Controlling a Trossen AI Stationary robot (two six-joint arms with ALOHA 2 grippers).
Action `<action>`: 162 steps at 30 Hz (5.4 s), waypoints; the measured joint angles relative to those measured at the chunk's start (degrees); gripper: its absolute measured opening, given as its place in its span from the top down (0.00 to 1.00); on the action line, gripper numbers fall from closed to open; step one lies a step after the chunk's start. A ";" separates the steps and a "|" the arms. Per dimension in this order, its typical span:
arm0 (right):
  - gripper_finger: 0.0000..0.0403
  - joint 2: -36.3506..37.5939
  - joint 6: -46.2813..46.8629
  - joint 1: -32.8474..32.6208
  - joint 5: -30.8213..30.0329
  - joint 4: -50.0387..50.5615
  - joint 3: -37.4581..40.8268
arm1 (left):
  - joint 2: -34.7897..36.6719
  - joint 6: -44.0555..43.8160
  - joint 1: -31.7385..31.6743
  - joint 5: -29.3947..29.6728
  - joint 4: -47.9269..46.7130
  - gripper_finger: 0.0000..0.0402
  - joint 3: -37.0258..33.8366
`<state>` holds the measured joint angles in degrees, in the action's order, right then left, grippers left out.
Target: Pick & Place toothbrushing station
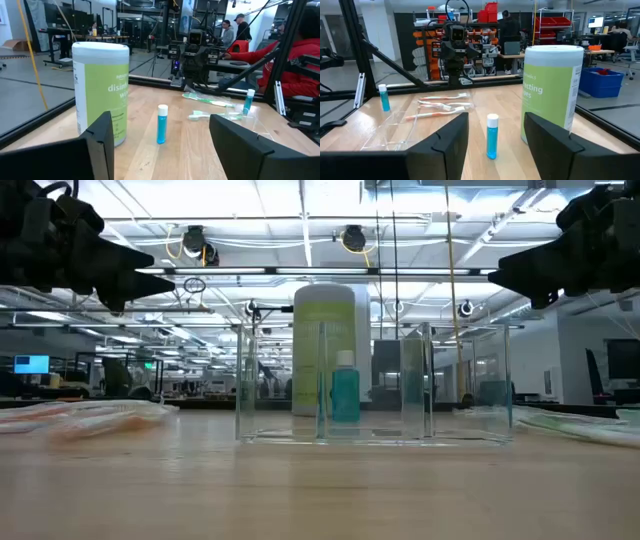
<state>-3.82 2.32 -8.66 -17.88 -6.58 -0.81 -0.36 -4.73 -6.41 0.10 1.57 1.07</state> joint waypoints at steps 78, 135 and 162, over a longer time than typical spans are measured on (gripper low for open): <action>0.55 0.00 -0.01 0.01 0.01 -0.01 -0.01 | 0.00 0.00 0.01 0.00 0.00 0.42 0.00; 0.54 -1.22 25.69 -0.25 24.11 -24.88 -0.01 | 0.00 0.00 -0.01 0.00 0.01 0.42 0.01; 0.29 -59.37 39.70 -40.03 -4.14 43.67 -53.67 | 0.00 -0.01 0.01 0.00 0.01 0.42 0.01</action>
<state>-63.19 42.01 -48.69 -22.01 37.09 -54.48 -0.36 -4.74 -6.39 0.10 1.58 1.08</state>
